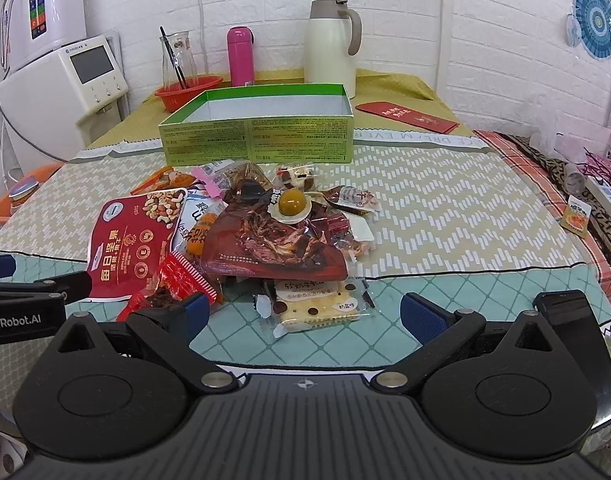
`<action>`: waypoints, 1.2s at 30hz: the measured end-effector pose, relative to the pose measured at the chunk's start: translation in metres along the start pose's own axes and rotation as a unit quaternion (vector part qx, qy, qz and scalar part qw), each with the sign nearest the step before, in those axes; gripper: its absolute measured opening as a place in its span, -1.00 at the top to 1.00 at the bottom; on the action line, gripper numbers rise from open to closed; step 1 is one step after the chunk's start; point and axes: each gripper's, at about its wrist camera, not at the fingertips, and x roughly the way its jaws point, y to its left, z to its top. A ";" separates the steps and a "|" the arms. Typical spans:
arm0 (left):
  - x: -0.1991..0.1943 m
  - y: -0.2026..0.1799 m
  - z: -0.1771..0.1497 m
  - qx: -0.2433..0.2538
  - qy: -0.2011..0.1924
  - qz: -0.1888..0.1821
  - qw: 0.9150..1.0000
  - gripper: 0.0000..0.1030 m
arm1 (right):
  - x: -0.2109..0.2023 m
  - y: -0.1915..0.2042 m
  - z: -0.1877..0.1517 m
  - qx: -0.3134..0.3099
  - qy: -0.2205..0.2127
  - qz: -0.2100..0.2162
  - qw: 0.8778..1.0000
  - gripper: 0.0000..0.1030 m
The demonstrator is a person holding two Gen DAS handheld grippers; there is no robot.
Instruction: Organize snacks
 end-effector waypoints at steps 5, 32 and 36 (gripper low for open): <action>0.001 0.001 0.023 -0.019 -0.045 -0.061 0.997 -0.75 | -0.006 -0.020 0.011 -0.016 -0.080 0.006 0.997 -1.00; 0.120 -0.065 0.074 0.030 0.125 -0.243 0.962 0.19 | 0.076 -0.042 0.022 0.015 -0.001 0.127 0.992 -1.00; 0.127 -0.064 0.076 0.034 0.131 -0.246 0.960 0.31 | 0.082 -0.040 0.027 0.010 -0.006 0.130 0.991 -1.00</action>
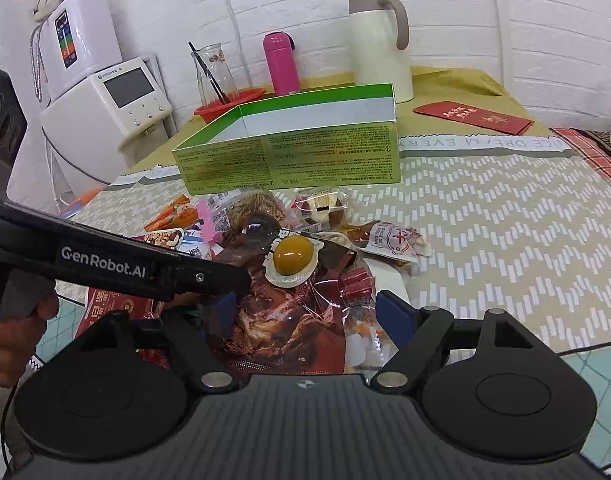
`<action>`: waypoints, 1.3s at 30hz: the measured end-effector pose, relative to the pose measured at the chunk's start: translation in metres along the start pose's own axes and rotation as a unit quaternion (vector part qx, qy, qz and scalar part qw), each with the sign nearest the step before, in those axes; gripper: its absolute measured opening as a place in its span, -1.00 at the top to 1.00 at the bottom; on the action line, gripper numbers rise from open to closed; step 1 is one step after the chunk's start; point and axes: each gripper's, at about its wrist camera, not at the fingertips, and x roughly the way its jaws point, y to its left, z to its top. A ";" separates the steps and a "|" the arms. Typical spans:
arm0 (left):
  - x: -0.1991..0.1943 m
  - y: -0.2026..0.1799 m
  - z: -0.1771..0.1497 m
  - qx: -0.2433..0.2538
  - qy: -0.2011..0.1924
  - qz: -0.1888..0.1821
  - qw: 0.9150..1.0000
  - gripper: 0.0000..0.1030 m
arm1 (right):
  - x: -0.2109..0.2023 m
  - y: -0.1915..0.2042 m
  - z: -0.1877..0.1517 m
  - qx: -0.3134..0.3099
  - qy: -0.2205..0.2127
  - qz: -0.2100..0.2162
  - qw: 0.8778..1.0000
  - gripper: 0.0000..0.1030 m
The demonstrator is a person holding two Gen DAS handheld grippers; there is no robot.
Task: Organize snacks
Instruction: 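Grasp the brown jerky packet with the left tool while the right tool grasps a yellow-labelled snack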
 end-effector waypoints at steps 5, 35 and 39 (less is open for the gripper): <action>-0.001 0.001 0.002 0.004 0.001 -0.006 1.000 0.41 | 0.002 0.003 0.002 -0.020 0.002 -0.008 1.000 -1.00; -0.015 0.027 -0.007 -0.016 -0.022 -0.042 0.999 0.44 | 0.034 0.004 0.020 -0.025 0.004 0.032 0.999 -0.40; -0.013 0.021 -0.004 0.002 -0.027 -0.046 0.999 0.27 | 0.026 0.001 0.017 -0.024 -0.009 0.024 0.999 -0.25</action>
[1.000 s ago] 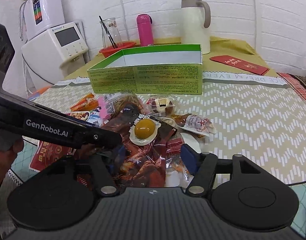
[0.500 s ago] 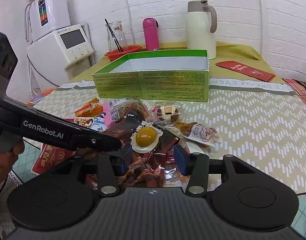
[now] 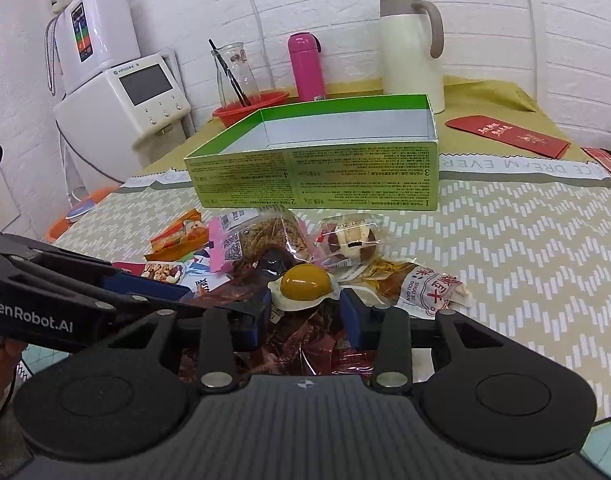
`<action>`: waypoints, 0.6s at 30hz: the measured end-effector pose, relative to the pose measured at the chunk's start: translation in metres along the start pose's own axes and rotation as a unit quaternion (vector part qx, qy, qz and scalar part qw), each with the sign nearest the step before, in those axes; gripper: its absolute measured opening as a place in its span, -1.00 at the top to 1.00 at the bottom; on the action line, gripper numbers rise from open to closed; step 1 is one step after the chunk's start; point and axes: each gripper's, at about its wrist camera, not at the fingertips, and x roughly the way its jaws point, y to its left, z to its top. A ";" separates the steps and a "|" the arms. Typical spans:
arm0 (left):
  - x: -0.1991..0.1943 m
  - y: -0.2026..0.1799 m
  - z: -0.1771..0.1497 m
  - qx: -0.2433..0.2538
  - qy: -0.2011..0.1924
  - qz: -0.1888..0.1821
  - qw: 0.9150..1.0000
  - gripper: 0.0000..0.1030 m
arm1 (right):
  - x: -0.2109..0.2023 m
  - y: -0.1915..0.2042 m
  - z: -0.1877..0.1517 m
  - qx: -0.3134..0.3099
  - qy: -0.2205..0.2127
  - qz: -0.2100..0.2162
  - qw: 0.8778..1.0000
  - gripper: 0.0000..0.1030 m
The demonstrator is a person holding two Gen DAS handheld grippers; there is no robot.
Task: Organize snacks
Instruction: 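Grasp the brown jerky packet with the left tool while the right tool grasps a yellow-labelled snack, then carry both packets into the green box and open both tools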
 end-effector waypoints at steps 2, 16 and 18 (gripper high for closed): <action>0.005 -0.004 0.003 0.008 0.003 0.002 1.000 0.27 | -0.009 -0.004 0.001 0.005 -0.012 -0.011 1.000 -0.25; 0.027 -0.028 0.007 0.083 0.012 0.043 0.996 0.25 | -0.011 -0.022 0.014 -0.015 -0.007 -0.051 0.999 0.00; 0.026 -0.029 0.007 0.084 0.011 0.045 0.995 0.25 | 0.000 -0.022 0.020 -0.022 -0.001 -0.048 0.999 -0.22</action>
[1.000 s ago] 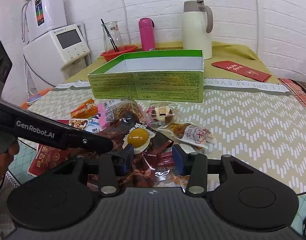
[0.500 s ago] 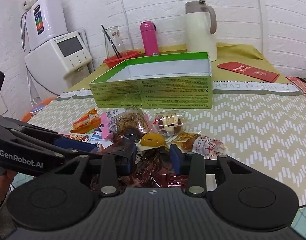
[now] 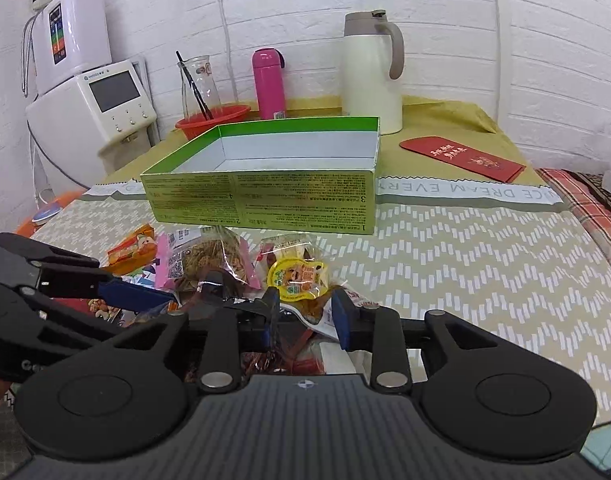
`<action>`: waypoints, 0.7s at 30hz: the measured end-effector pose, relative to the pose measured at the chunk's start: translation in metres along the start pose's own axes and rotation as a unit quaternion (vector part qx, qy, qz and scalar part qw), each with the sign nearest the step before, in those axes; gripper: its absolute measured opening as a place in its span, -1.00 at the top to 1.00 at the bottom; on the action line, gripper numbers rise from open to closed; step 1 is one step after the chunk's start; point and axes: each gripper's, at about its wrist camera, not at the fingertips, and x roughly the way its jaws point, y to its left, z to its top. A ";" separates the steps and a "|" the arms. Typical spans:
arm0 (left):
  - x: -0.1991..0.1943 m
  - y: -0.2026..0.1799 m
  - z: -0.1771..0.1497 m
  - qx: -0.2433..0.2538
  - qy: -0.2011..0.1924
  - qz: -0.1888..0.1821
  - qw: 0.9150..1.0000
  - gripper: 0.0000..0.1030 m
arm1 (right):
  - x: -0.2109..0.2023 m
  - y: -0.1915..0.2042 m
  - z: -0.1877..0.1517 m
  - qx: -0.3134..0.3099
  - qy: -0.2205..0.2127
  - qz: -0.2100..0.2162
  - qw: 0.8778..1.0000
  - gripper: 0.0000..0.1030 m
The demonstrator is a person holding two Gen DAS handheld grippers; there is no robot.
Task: Organize snacks
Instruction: 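Carry both packets into the green box and open both tools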
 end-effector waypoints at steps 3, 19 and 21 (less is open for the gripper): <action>-0.004 -0.005 0.000 0.009 -0.006 -0.006 1.000 -0.09 | 0.017 -0.001 0.007 -0.007 0.007 -0.001 1.000 -0.65; 0.015 0.000 0.003 0.011 -0.016 0.004 1.000 0.18 | 0.029 -0.004 0.011 -0.004 -0.006 -0.007 1.000 -0.25; 0.012 -0.002 0.001 0.011 -0.022 0.007 1.000 0.21 | 0.021 -0.005 0.012 0.004 -0.015 -0.006 1.000 -0.25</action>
